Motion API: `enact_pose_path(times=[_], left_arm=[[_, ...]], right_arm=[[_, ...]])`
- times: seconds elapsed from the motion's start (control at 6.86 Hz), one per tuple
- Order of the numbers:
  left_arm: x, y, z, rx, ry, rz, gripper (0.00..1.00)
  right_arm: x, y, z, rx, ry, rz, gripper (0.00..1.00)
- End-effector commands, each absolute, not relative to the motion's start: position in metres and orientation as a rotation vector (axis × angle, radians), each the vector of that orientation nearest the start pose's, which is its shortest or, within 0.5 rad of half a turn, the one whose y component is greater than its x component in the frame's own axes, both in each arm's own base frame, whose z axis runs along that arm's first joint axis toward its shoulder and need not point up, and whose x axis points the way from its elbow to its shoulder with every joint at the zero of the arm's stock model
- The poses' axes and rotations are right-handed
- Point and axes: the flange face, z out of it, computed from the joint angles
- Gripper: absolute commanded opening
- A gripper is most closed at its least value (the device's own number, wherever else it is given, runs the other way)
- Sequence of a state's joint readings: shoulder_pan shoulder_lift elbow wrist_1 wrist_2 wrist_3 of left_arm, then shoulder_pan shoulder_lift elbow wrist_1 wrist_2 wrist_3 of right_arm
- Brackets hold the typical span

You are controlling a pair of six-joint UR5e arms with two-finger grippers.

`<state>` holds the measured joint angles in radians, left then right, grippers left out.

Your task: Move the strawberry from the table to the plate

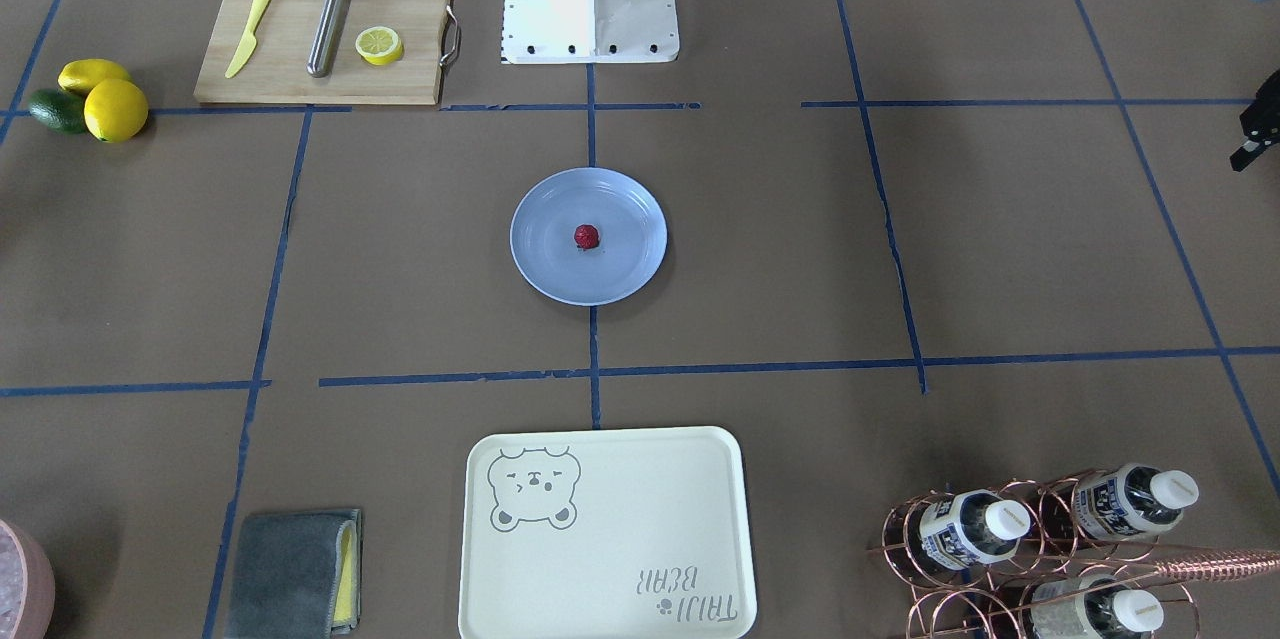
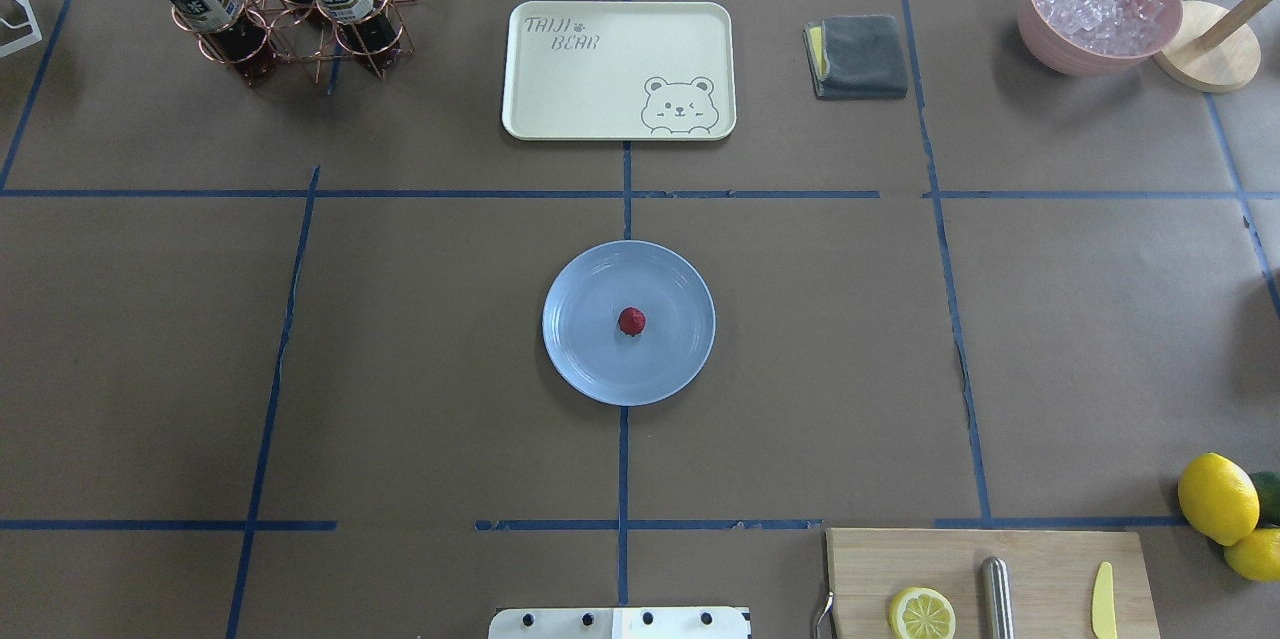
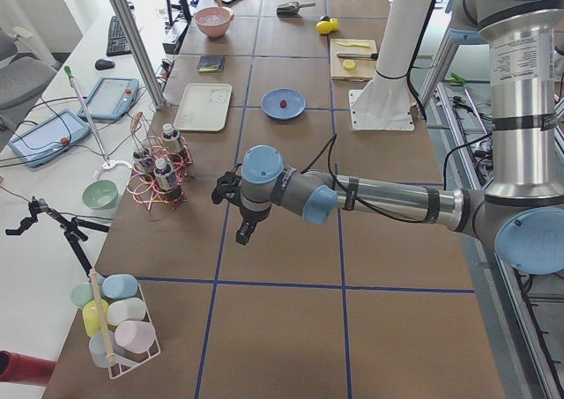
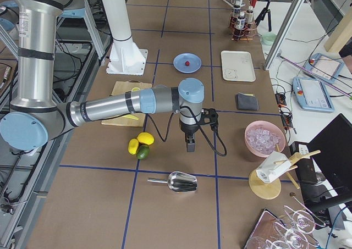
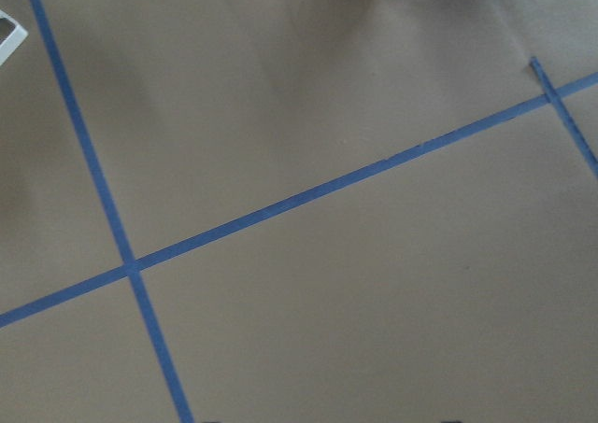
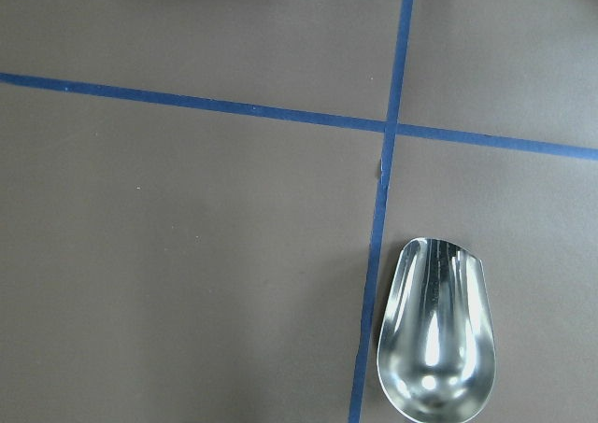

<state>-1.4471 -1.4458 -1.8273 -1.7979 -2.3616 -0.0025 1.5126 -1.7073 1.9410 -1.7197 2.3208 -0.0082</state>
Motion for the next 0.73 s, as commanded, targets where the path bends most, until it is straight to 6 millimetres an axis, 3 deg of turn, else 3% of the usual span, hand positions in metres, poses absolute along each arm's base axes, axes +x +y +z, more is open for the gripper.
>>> enact_pose_path(times=[0.0,0.29,0.58], left_arm=[[-0.022,-0.453,0.556,0.235,0.796,0.216,1.00],[-0.022,-0.446,0.564,0.221,0.796,0.212,1.00],[-0.025,-0.446,0.549,0.255,0.796,0.216,1.00]], right_arm=[[0.044,-0.414,0.568,0.039,-0.839,-0.082,1.00],[0.044,-0.419,0.569,0.040,-0.833,-0.081,1.00],[0.044,-0.422,0.568,0.040,-0.838,-0.075,1.00]])
